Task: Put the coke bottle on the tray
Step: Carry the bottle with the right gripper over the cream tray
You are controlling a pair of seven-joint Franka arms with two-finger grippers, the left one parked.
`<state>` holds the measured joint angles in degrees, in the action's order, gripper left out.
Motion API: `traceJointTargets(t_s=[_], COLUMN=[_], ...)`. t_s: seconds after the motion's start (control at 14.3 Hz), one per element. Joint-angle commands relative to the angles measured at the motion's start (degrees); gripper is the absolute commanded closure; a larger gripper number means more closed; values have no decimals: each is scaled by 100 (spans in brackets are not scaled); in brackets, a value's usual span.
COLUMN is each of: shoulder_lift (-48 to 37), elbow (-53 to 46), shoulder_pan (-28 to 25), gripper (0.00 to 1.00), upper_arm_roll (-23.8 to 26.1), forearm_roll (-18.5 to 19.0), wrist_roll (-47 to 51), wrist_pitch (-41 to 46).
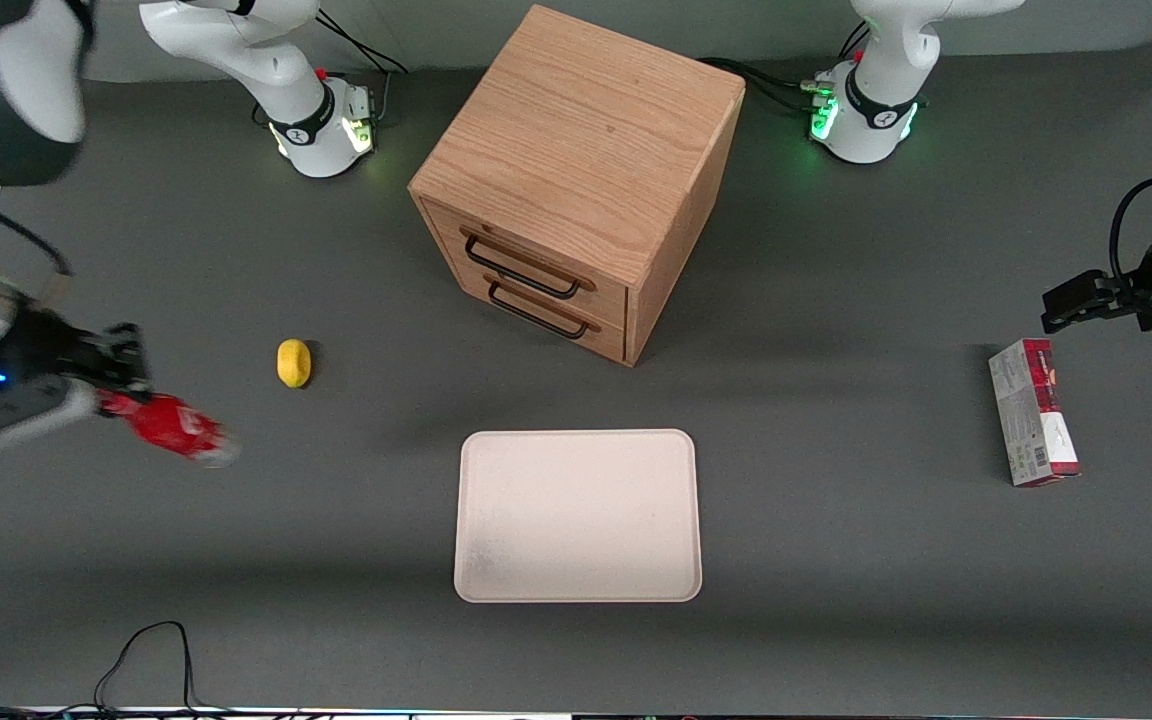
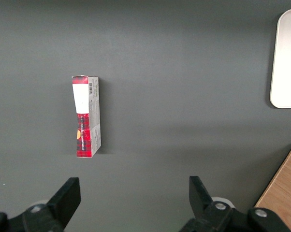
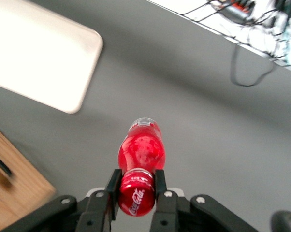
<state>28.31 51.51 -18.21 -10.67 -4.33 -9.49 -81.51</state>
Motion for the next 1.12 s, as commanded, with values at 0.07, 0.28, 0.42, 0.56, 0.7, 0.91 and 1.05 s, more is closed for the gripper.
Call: traceJointTargets(t_s=[0.07,0.28,0.42,0.56,0.7,0.91,1.05], shoulder_lift=[535,676,729,851,1062,1658,2063], elbow=[-765,-783,-783,-783,-774,-765,-757], shoulder_pan=[-294,-902,-1131,-1167,-1167,-1124,-1106], gripper=[100,100,100,100,100,100,100], upper_arm_roll=[663,681,689,785,848,839,830], forearm_roll=[202,538,538,529,538,538,538], wrist_roll=[1229,1572,1748,1748,1722,1652,1643], wrist_pitch=[-207,-409,-550,-673,-927,-1577,-2060])
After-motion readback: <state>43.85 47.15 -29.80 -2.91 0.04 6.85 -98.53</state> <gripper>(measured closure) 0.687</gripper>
